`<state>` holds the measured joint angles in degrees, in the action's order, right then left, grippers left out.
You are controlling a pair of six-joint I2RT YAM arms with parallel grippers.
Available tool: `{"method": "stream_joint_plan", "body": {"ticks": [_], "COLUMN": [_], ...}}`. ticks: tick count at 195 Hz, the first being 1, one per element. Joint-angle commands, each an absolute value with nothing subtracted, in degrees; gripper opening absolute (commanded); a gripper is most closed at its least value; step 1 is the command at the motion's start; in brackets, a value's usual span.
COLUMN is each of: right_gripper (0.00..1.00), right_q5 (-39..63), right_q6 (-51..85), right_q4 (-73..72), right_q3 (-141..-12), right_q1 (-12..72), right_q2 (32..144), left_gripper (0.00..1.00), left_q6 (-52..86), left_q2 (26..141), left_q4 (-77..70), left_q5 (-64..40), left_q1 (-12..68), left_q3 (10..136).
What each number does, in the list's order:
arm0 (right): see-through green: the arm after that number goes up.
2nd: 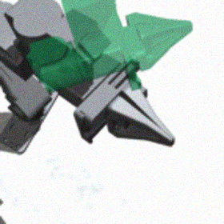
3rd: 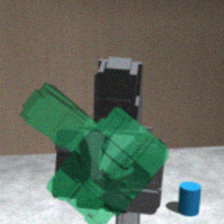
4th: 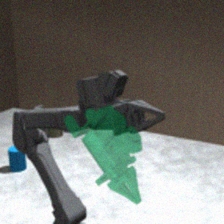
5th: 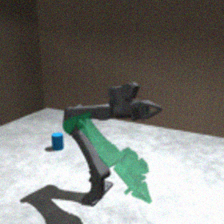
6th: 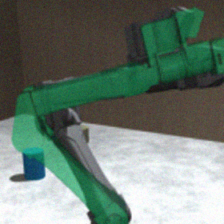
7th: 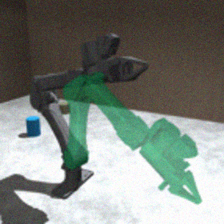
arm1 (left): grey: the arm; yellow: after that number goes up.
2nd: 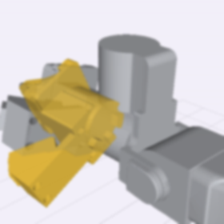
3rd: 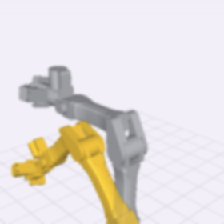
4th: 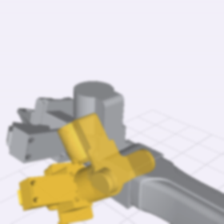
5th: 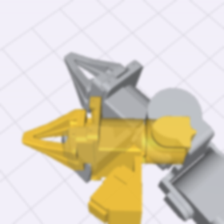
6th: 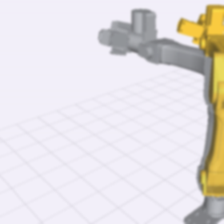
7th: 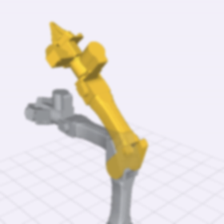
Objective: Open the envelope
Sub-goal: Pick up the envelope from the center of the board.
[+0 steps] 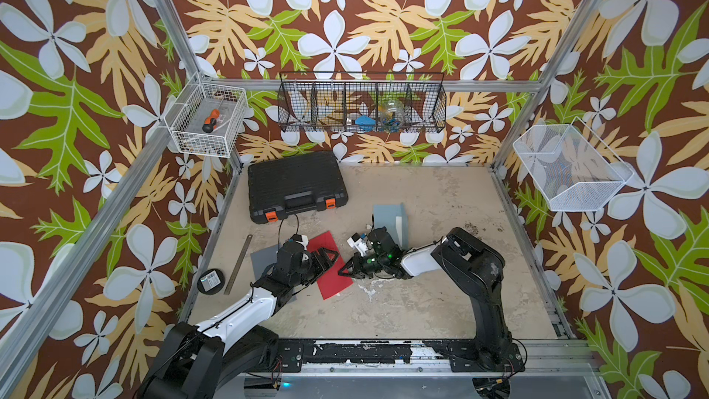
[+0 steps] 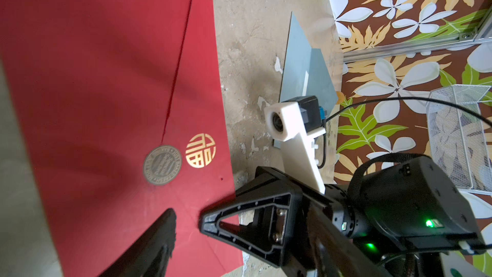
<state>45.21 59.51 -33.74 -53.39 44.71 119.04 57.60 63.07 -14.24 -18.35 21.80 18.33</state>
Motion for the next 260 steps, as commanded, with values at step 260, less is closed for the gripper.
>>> {"method": "stream_joint_plan", "body": {"ticks": [260], "right_gripper": [0.00], "right_q5": [43.7], "right_q6": [53.6], "right_q4": [-30.8], "right_q3": [-57.0], "right_q1": [44.1], "right_q2": [117.4], "left_gripper": [0.82], "left_q6": [49.4], "left_q2": [67.7], "left_q4": [-8.2], "left_q5": [-18.7], "left_q1": [21.8], "left_q3": [20.7]}}
